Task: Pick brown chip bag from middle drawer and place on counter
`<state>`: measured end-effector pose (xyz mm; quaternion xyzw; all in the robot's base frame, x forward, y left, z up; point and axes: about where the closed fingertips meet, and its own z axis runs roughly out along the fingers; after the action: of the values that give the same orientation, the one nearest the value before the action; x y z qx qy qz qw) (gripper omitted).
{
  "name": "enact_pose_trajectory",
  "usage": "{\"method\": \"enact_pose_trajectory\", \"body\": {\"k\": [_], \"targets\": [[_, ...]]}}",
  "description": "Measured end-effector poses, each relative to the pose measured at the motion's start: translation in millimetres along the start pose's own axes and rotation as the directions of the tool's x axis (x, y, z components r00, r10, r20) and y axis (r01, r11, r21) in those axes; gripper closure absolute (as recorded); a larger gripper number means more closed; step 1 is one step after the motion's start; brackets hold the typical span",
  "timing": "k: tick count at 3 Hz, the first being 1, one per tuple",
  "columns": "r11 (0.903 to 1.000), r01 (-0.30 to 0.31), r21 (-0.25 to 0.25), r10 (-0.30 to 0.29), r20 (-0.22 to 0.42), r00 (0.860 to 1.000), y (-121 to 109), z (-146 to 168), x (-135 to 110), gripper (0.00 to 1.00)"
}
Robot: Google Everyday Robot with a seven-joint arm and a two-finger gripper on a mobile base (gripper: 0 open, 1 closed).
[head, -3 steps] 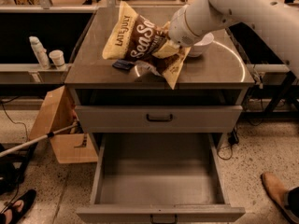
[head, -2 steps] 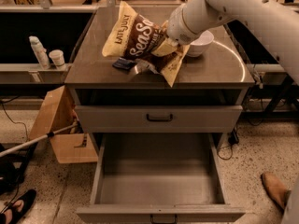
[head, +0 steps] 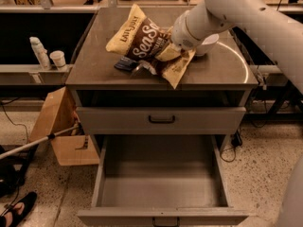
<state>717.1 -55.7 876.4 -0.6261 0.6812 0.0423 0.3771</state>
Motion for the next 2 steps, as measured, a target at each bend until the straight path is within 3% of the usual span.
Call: {"method": "enact_pose_trajectory", "body": {"k": [1,2], "targets": [[1.0,0.0,0.0,0.0,0.0,1.0,-0.2,-0.2,-0.3,0.84],[1.0,0.0,0.0,0.0,0.0,1.0,-0.2,-0.2,-0.3,0.6]]}}
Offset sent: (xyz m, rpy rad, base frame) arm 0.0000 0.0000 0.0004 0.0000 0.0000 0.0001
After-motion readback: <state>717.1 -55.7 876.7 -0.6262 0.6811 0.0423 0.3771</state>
